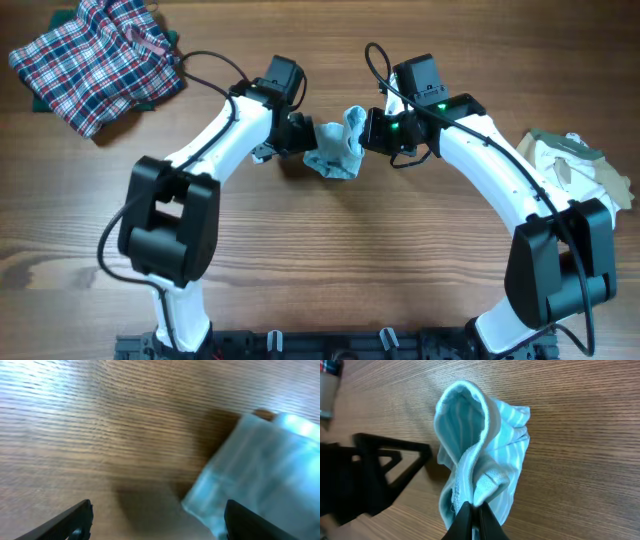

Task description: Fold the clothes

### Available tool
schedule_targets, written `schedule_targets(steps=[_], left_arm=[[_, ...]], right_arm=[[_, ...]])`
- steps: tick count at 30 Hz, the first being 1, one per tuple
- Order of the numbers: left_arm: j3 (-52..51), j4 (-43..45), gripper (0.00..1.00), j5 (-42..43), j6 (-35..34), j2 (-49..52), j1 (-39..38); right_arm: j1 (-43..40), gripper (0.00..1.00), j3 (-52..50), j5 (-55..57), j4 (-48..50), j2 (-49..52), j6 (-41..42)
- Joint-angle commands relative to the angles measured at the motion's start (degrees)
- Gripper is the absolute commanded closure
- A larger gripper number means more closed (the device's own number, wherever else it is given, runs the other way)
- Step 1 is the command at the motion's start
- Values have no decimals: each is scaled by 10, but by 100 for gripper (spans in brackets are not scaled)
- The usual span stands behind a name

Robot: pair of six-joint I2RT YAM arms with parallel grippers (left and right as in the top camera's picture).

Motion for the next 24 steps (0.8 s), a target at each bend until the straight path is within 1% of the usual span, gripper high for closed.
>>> schedule_targets(steps=[1,7,10,13,19,24], left_arm=[[8,21,16,27,9,36,0],[8,41,17,43,9,57,-2],[8,47,17,68,30,58,-7],[8,45,17,71,31,58,-17],[8,31,16,82,30,58,-54],[8,30,15,82,21,58,-91]], right_arm=[[2,96,13,-7,1,-10,3],[2,96,13,-7,2,-10,3],[1,96,13,-7,4,-10,2],[1,96,13,-7,3,-10,-1],[-2,96,14,-4,3,-10,-25],[-20,96,14,-5,0,-10,-29]])
